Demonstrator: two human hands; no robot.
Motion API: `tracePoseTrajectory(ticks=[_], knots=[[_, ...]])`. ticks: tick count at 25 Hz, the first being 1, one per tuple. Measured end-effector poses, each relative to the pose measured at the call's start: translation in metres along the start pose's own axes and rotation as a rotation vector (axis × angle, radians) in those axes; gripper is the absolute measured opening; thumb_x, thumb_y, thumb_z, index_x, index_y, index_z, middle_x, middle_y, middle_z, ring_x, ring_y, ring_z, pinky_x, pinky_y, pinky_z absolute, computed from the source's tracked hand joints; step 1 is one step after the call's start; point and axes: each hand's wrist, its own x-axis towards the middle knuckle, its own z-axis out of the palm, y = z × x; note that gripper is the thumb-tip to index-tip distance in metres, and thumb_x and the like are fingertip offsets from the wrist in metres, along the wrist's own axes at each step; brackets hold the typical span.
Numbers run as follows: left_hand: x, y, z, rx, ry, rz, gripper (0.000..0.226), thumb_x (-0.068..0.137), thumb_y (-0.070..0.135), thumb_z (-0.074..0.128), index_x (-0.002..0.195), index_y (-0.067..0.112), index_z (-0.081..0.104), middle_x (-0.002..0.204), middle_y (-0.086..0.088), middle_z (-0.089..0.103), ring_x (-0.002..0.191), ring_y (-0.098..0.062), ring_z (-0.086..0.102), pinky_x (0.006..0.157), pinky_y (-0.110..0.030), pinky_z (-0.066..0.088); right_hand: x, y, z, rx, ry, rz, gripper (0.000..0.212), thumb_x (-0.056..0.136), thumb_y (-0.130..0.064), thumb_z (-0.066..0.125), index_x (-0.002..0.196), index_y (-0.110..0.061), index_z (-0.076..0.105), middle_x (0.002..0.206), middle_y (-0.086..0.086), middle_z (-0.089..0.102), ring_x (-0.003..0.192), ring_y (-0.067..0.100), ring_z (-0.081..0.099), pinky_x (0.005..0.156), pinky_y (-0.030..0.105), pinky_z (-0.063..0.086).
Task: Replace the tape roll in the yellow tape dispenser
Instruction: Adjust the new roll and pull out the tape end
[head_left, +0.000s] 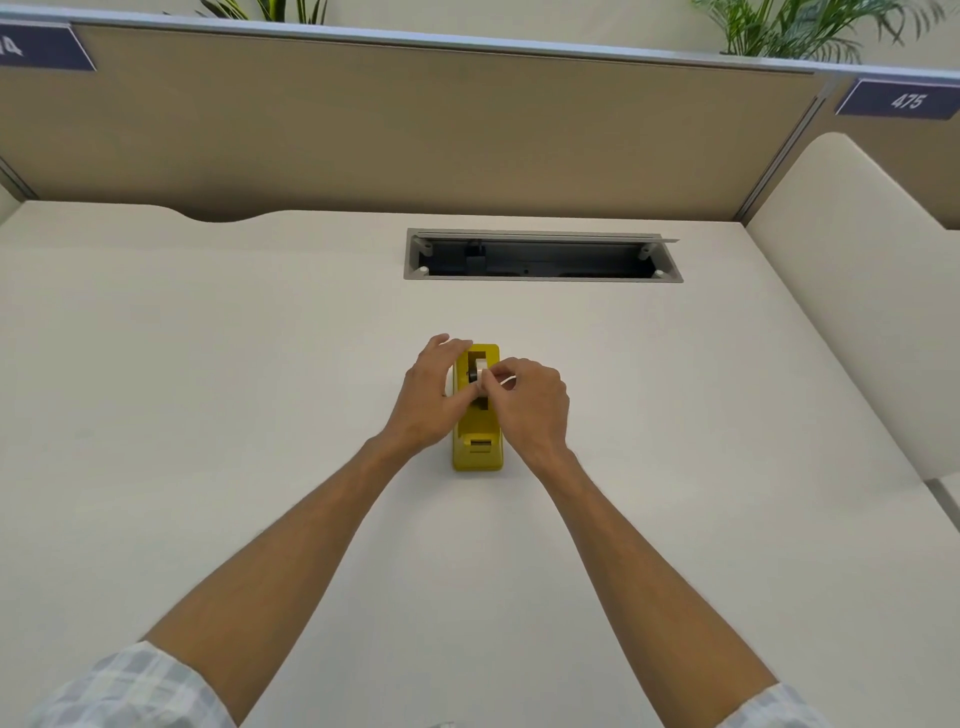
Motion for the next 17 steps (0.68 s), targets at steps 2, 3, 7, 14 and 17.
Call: tracePoseTrajectory(ticks=[2,3,7,14,17], knots=[[0.002,-0.002,0.001,0.082,-0.027,0.010,0.043,0.095,0.032,0.055,0.135,0.016,0.052,0.150,-0.001,0.041,0.145,-0.018,0.021,0.116,-0.047,0.026,0.000,0.000,0.000,-0.009,0.002,-0.005,0.020,0.090,-0.035,0.060,0.093,-0.022,0.074,0.085,-0.003,0.075,0.077,0.016,0.068,0.072,0.036,0.057],[0.002,-0.002,0.001,0.096,-0.031,0.018,0.041,0.095,0.031,0.054,0.133,0.015,0.055,0.149,0.000,0.042,0.146,-0.018,0.020,0.116,-0.050,0.025,0.000,0.001,0.000,-0.014,0.004,-0.006,0.021,0.090,-0.036,0.059,0.092,-0.021,0.075,0.084,-0.002,0.075,0.077,0.016,0.068,0.072,0.035,0.057],[0.001,-0.003,0.001,0.071,-0.005,0.056,0.041,0.089,0.032,0.064,0.127,0.019,0.058,0.147,0.001,0.046,0.145,-0.018,0.023,0.115,-0.049,0.027,0.001,0.001,0.000,-0.033,0.013,-0.008,0.023,0.091,-0.035,0.057,0.092,-0.021,0.075,0.085,-0.002,0.075,0.078,0.017,0.068,0.071,0.034,0.056],[0.011,-0.004,-0.001,0.216,-0.063,0.032,0.046,0.095,0.042,0.051,0.136,0.022,0.051,0.160,0.003,0.021,0.149,-0.018,0.004,0.117,-0.051,0.014,0.000,0.003,0.000,-0.056,0.021,-0.035,0.021,0.091,-0.037,0.058,0.095,-0.022,0.073,0.089,-0.004,0.074,0.078,0.015,0.068,0.071,0.034,0.056],[0.012,-0.005,-0.001,0.155,-0.072,0.053,0.041,0.092,0.041,0.057,0.129,0.025,0.057,0.158,0.004,0.026,0.149,-0.017,0.006,0.116,-0.052,0.015,0.002,0.002,-0.002,-0.060,0.037,-0.042,0.019,0.090,-0.036,0.059,0.098,-0.023,0.071,0.093,-0.008,0.073,0.079,0.014,0.067,0.070,0.032,0.054]])
